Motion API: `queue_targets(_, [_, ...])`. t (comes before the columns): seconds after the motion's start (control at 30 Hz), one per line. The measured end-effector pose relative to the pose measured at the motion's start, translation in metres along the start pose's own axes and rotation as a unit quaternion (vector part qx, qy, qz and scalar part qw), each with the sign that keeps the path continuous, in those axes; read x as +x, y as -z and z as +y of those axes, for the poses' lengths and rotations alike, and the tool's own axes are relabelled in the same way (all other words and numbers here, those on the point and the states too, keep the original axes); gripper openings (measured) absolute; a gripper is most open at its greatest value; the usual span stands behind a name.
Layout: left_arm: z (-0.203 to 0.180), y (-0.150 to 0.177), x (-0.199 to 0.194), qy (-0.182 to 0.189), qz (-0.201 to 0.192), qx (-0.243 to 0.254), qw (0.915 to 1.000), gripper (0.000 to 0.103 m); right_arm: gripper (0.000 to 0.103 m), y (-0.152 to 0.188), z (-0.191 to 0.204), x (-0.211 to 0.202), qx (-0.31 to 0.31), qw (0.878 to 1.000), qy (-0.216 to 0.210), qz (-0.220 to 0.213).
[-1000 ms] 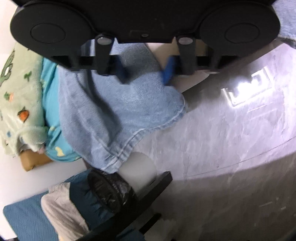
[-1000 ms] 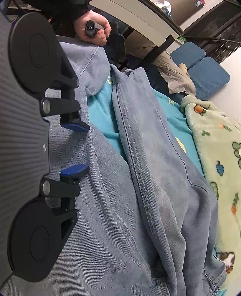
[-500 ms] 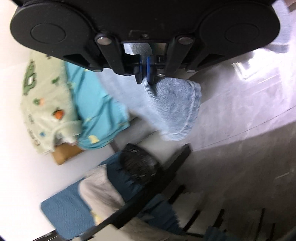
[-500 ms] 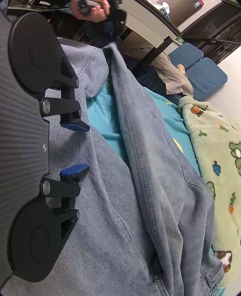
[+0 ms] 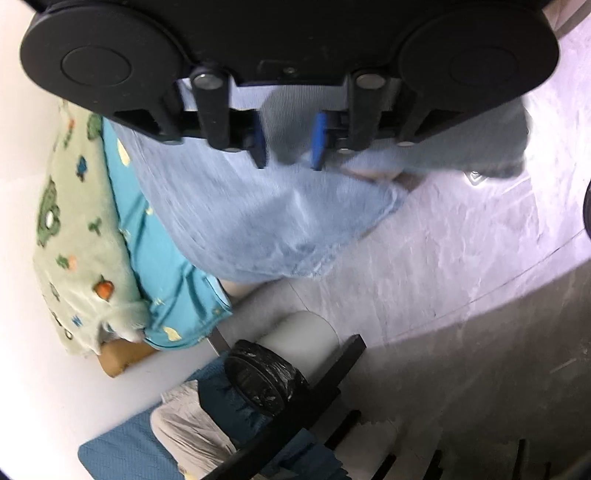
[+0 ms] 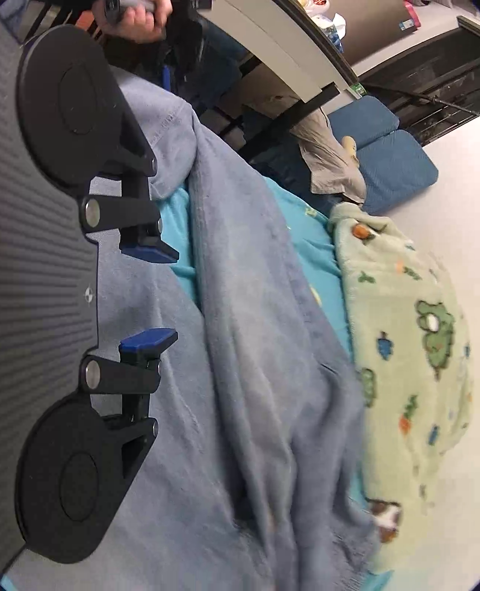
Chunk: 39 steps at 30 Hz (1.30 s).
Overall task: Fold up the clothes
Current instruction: 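Lift the hanging jeans leg with the left gripper up over the bed, then hold the jeans leg up with the left gripper while the right gripper grasps and lifts the elastic waistband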
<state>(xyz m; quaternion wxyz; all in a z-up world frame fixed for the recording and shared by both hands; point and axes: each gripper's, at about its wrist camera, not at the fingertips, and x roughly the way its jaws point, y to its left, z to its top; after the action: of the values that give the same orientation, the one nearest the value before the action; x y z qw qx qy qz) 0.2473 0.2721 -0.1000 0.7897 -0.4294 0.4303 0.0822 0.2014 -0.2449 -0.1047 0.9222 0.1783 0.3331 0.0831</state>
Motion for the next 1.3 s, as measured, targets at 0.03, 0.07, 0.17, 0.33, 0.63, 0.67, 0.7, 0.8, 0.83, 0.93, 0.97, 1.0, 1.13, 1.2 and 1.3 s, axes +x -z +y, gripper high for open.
queue_targets(0.03, [0.003, 0.003, -0.009, 0.003, 0.002, -0.003, 1.0, 0.042, 0.043, -0.004, -0.001, -0.006, -0.004, 1.0, 0.009, -0.006])
queue_targets(0.07, [0.006, 0.007, -0.018, 0.006, 0.003, -0.007, 1.0, 0.046, 0.043, -0.007, -0.003, -0.014, -0.007, 1.0, 0.016, -0.014])
queue_targets(0.17, [0.024, 0.016, -0.045, 0.009, 0.005, -0.03, 0.9995, 0.055, 0.043, -0.017, -0.014, -0.042, -0.001, 0.999, 0.032, -0.041])
queue_targets(0.33, [0.067, 0.03, -0.072, -0.002, 0.006, -0.099, 0.995, 0.057, 0.043, -0.033, -0.041, -0.087, 0.01, 0.994, 0.068, -0.08])
queue_targets(0.63, [0.114, 0.039, -0.065, 0.002, 0.044, -0.197, 0.9795, 0.061, 0.043, -0.056, -0.125, -0.162, 0.081, 0.968, 0.16, -0.173])
queue_targets(0.67, [0.114, 0.039, -0.061, 0.002, 0.051, -0.195, 0.9795, 0.061, 0.044, -0.055, -0.138, -0.168, 0.104, 0.964, 0.168, -0.176])
queue_targets(0.7, [0.112, 0.039, -0.057, -0.004, 0.057, -0.185, 0.9811, 0.061, 0.044, -0.052, -0.151, -0.173, 0.13, 0.96, 0.175, -0.178])
queue_targets(0.8, [0.112, 0.038, -0.045, 0.004, 0.069, -0.171, 0.9828, 0.061, 0.046, -0.038, -0.191, -0.185, 0.218, 0.938, 0.199, -0.183])
queue_targets(0.83, [0.112, 0.038, -0.04, 0.009, 0.072, -0.169, 0.9829, 0.061, 0.046, -0.034, -0.203, -0.188, 0.247, 0.928, 0.21, -0.182])
queue_targets(0.93, [0.11, 0.038, -0.024, 0.021, 0.083, -0.165, 0.9826, 0.061, 0.054, -0.017, -0.237, -0.192, 0.333, 0.895, 0.236, -0.182])
queue_targets(0.97, [0.11, 0.038, -0.02, 0.023, 0.086, -0.165, 0.9822, 0.06, 0.063, -0.013, -0.246, -0.19, 0.354, 0.885, 0.242, -0.18])
queue_targets(1.0, [0.11, 0.038, -0.016, 0.024, 0.088, -0.165, 0.982, 0.058, 0.07, -0.008, -0.255, -0.189, 0.376, 0.875, 0.248, -0.179])
queue_targets(1.13, [0.107, 0.035, -0.007, 0.036, 0.083, -0.157, 0.9835, 0.057, 0.072, -0.002, -0.284, -0.166, 0.417, 0.861, 0.251, -0.145])
queue_targets(1.2, [0.103, 0.032, -0.004, 0.049, 0.087, -0.148, 0.9838, 0.047, 0.072, 0.002, -0.298, -0.149, 0.438, 0.856, 0.245, -0.121])
queue_targets(1.3, [0.098, 0.031, -0.002, 0.066, 0.092, -0.136, 0.9842, 0.032, 0.071, 0.008, -0.306, -0.137, 0.45, 0.85, 0.252, -0.104])
